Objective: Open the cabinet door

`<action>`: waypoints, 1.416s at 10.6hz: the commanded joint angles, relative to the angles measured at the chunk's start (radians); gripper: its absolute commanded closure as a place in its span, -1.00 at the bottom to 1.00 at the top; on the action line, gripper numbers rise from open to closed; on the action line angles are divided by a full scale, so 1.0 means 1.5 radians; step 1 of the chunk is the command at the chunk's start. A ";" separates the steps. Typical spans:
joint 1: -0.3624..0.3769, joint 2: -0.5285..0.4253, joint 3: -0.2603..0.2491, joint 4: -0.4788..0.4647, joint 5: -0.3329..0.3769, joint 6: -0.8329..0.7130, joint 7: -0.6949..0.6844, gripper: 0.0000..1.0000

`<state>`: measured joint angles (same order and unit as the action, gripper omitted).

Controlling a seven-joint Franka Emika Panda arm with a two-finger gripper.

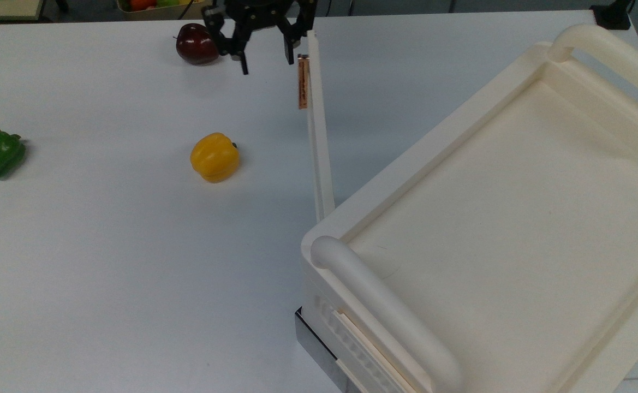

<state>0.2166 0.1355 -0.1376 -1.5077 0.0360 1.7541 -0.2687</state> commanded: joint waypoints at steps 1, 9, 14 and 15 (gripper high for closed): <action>-0.036 -0.021 -0.007 -0.021 -0.037 -0.046 0.124 -1.00; -0.071 -0.042 0.000 -0.022 -0.041 -0.127 0.194 -1.00; -0.071 -0.041 0.000 -0.021 -0.040 -0.138 0.199 -1.00; -0.071 -0.041 -0.001 -0.021 -0.040 -0.138 0.198 -1.00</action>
<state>0.1118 0.0947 -0.1469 -1.5233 -0.0085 1.5707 0.0094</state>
